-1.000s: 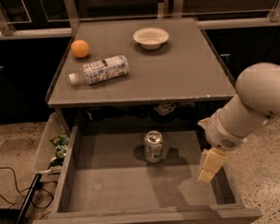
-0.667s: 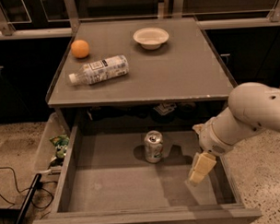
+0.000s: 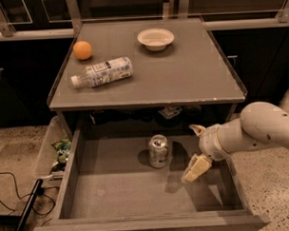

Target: Pick 7up can from top drawer and place on counter

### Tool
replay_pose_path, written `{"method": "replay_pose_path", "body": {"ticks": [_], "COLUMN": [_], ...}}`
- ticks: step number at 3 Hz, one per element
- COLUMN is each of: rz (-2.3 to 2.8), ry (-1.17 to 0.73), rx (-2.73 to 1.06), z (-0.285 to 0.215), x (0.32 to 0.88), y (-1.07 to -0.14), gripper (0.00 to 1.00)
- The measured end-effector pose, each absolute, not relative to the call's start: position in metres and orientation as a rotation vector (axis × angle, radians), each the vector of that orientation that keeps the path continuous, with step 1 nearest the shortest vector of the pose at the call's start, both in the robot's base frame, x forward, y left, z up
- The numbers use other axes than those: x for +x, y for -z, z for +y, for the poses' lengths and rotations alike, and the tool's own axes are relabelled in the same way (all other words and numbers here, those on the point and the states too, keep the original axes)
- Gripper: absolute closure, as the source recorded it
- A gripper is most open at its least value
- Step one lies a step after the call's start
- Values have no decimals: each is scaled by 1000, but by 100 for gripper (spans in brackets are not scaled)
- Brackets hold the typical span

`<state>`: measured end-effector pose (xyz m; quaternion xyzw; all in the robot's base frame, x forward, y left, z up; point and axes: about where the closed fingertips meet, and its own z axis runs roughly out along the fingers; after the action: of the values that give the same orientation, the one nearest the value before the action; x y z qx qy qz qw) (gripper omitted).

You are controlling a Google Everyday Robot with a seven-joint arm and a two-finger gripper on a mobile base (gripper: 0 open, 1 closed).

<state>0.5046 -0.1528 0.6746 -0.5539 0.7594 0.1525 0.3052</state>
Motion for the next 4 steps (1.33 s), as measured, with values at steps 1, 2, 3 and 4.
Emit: {"method": "replay_pose_path", "body": {"ticks": [1,2,3,4], "rz": [1886,1794,1718,1716], "ry": [-509,-631,-744,-751], "rx": [-1395,-1354,-1353,-1351], "z": [-138,-115,-87,-86], "x": [516,523,527,527], "y": [-667,-661,-663,-662], "gripper": [0,0,0,0]}}
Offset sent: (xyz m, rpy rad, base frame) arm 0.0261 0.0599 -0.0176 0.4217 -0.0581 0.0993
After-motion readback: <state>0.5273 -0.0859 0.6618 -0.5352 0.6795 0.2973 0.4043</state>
